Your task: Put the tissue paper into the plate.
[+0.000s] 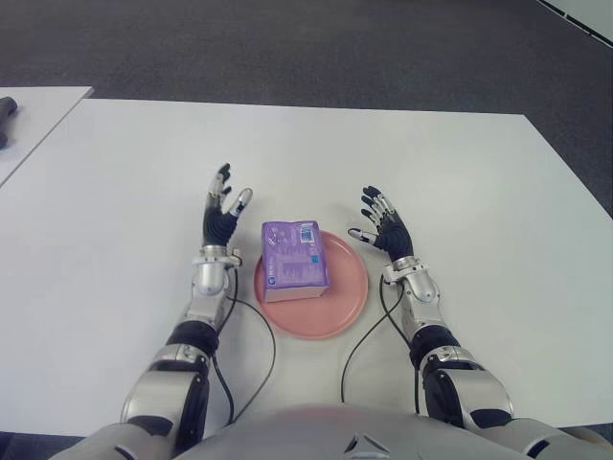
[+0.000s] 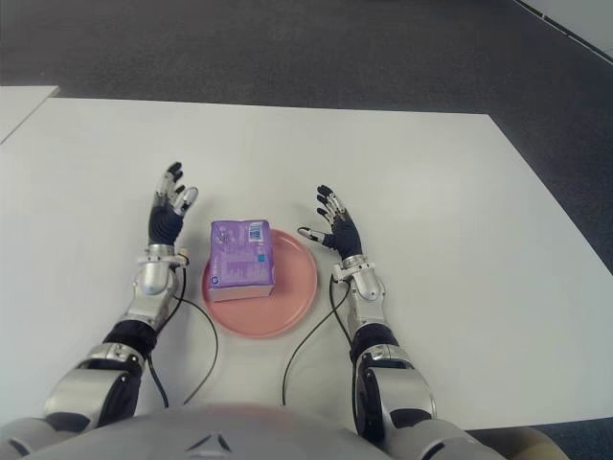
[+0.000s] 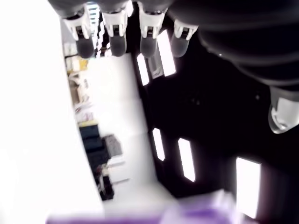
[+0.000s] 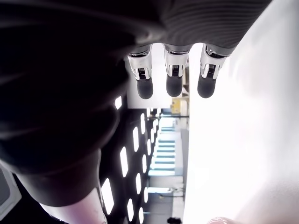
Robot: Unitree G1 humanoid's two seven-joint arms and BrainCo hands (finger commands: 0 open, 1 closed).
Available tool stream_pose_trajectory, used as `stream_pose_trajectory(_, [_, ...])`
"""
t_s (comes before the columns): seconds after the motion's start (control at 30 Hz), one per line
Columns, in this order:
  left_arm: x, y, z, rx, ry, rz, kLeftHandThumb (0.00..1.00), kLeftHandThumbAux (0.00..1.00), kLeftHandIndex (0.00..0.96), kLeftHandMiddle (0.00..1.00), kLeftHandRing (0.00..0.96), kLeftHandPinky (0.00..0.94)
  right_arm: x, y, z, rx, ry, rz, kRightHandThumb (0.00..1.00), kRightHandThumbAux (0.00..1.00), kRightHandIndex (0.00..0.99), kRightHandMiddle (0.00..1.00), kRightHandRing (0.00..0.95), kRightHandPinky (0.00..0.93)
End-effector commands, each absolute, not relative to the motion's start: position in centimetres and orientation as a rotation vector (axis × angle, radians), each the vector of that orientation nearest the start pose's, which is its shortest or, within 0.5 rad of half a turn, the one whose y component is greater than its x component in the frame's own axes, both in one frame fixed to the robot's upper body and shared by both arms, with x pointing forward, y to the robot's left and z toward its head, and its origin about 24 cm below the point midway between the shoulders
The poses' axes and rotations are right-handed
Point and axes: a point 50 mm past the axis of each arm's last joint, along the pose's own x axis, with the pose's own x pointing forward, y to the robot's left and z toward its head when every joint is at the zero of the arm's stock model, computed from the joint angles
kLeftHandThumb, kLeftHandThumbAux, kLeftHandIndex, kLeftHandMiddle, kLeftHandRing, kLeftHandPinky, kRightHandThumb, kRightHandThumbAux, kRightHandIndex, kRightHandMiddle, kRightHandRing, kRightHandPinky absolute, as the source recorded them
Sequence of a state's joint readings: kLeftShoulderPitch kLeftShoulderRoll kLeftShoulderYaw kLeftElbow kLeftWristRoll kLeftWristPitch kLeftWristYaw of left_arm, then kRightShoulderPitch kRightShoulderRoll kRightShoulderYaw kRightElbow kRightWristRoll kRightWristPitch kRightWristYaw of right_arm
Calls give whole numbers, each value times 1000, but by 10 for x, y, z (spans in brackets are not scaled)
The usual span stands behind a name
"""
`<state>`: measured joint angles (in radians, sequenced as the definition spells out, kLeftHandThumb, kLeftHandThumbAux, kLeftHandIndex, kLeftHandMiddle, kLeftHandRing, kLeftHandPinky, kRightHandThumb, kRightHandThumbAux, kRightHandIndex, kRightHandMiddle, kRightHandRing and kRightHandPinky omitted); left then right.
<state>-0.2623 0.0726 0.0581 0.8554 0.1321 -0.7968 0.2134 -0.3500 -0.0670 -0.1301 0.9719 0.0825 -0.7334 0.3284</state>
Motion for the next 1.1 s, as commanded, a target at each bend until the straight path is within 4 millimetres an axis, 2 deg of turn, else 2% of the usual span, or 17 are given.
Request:
stream_pose_trajectory(0.03, [267,165,-9,131,-176,111,0,382,0,0,0,0,259,-168,-40,59,24,182,0,894,33,0,0,39])
stream_pose_trajectory(0.27, [261,162,-21,83,-93,95,0,382,0,0,0,0,261,-168,-38,74,15,167,0,893,38,0,0,37])
stream_pose_trajectory(0.57, [252,154,-23,54,-32,74,0,393,0,0,0,0,262,-167,-37,64,27,127,1,832,28,0,0,12])
stream_pose_trajectory(0.7, [248,153,-30,45,-1,65,0,397,0,0,0,0,262,-166,-36,57,27,121,15,804,22,0,0,7])
stream_pose_trajectory(1.1, [242,153,-28,27,6,37,0,419,0,0,0,0,262,-165,-34,47,20,115,26,788,17,0,0,12])
